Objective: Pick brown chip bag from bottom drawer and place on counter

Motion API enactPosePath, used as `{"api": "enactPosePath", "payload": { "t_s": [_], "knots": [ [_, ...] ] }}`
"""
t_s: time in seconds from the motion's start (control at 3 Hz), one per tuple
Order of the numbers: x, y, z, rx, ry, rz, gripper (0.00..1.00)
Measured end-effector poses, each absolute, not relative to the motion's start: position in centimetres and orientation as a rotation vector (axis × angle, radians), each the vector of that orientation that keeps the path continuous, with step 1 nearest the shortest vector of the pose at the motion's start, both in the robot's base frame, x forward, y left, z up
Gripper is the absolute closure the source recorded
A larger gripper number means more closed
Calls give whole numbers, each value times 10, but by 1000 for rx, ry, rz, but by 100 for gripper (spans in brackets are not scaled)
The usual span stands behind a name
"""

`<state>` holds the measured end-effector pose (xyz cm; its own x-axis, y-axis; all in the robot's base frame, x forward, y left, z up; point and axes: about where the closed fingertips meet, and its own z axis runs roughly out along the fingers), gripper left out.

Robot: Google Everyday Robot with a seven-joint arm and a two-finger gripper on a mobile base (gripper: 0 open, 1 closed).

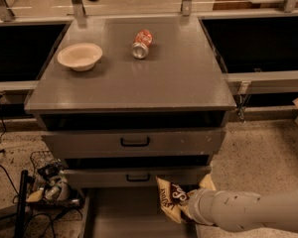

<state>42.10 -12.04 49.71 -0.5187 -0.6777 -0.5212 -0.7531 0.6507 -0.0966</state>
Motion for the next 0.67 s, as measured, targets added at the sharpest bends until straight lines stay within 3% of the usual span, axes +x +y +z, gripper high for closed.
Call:
{"api": "enactPosePath", "payload": {
  "t_s": [0.67],
  "knots": [
    [424,-150,561,-1040,2266,59,100]
  ]
}}
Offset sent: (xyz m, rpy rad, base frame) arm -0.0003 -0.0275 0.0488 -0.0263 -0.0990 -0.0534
